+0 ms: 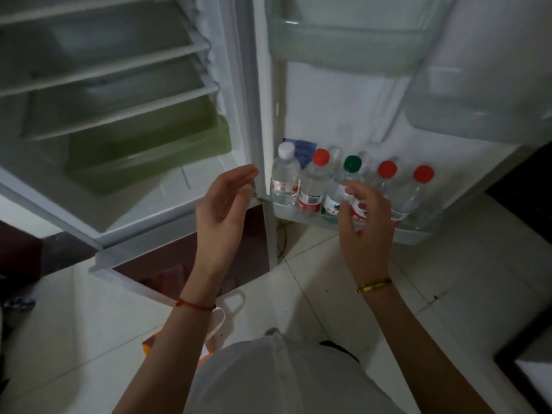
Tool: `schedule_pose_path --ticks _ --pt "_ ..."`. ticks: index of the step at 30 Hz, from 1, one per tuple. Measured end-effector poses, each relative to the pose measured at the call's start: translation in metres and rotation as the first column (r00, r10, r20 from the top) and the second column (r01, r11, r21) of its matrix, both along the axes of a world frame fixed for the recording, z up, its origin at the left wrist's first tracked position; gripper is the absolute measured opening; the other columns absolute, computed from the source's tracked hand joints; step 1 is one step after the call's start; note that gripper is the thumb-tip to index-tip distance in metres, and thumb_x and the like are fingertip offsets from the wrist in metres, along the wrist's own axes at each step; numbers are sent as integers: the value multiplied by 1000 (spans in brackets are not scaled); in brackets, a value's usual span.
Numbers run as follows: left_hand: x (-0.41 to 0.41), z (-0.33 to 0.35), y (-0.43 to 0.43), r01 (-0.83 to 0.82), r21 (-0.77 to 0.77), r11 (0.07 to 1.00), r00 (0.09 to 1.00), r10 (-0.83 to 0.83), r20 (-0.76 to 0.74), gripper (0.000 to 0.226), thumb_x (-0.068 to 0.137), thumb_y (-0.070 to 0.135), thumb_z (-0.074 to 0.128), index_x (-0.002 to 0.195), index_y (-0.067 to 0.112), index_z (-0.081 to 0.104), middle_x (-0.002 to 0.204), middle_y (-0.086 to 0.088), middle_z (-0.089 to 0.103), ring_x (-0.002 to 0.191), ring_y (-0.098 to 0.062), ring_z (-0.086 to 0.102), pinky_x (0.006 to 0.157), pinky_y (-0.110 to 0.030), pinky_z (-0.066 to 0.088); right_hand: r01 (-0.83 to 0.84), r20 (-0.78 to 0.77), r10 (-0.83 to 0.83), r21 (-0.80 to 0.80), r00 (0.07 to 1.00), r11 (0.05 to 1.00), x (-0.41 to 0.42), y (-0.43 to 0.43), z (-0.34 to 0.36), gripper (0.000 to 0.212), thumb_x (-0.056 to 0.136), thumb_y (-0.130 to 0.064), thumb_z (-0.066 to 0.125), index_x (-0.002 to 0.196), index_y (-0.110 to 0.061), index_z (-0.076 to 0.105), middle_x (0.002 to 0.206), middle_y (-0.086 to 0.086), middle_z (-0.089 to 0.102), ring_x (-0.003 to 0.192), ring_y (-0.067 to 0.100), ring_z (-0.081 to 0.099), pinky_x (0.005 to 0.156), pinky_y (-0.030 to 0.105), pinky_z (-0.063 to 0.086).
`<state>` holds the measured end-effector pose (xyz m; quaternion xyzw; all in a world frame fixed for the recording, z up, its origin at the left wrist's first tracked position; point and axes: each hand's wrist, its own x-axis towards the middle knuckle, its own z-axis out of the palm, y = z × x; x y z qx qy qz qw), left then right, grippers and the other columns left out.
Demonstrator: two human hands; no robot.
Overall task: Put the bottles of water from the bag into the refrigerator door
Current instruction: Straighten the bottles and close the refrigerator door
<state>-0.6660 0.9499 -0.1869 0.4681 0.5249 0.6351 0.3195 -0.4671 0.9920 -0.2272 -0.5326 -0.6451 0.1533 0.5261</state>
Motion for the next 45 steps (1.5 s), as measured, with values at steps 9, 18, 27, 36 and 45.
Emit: schedule_pose_path --ticks 9,18,27,36,45 --pt "103 24 13 149 115 982 980 -131 -147 25 96 6 54 118 12 65 122 -6 69 119 -21 63 105 -44 48 88 -69 -81 92 994 992 92 6 30 28 92 -13 53 119 -8 59 116 -1 61 106 22 58 90 24 46" --pt "237 57 39 177 274 945 851 -7 -524 36 93 8 59 129 9 59 127 -3 62 121 -17 55 101 -29 44 248 -126 -228 181 966 952 216 48 43 45 93 -25 53 134 -7 46 130 5 51 121 21 50 102 43 44" --pt "326 67 74 55 153 987 625 86 -776 60 91 18 52 148 9 39 154 -6 40 148 -24 29 121 -55 17 48 -221 -70 -106 973 993 277 106 63 57 101 -36 38 153 -19 22 159 -2 25 147 12 22 123 39 22" --pt "344 69 77 -112 95 989 594 143 -791 50 88 19 55 137 14 49 143 -3 49 146 -23 30 122 -56 13 -119 -337 28 -251 941 961 277 122 73 54 103 -30 37 154 -16 23 161 2 23 149 18 21 123 43 20" --pt "347 68 55 -186 105 977 601 197 -774 40 89 19 55 129 17 52 139 0 50 146 -19 29 122 -56 13 -32 -322 3 -86 947 996 289 97 74 51 99 -24 46 146 -9 35 150 8 36 139 20 32 117 31 27"
